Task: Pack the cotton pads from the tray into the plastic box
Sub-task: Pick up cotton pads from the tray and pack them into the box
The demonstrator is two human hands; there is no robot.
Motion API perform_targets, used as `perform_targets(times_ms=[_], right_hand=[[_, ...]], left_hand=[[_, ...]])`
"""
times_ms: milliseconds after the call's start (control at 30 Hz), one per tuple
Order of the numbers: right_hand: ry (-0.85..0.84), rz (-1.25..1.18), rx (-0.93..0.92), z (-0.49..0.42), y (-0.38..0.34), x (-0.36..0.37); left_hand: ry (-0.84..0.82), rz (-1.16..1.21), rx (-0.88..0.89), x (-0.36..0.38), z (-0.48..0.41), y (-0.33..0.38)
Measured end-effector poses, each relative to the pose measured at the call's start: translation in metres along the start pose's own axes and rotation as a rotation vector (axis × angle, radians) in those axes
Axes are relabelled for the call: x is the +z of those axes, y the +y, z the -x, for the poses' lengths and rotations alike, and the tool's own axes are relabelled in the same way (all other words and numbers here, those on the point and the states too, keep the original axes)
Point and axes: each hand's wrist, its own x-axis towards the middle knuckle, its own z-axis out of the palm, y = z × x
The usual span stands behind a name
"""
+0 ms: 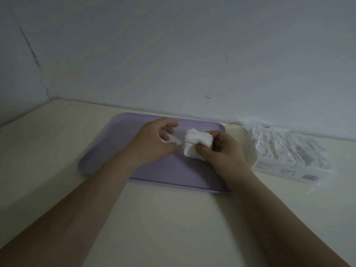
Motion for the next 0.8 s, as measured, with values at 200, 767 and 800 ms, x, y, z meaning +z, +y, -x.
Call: perform_targets(times_ms=[200,767,800], right_hand=[[0.018,0.307,-0.051,0.001,-0.001,0.002],[0.123,0.199,-0.032,0.004,-0.006,0.0],[0.128,0.198,-0.032,0.004,-0.006,0.0]], left_hand=[[0.006,-0.675,-0.228,-0.002,0.001,-0.017],[-0.168,-0.092,-0.235,-0.001,0.004,0.001],[-0.154,-0.071,-0.234,-0.003,0.004,0.002]])
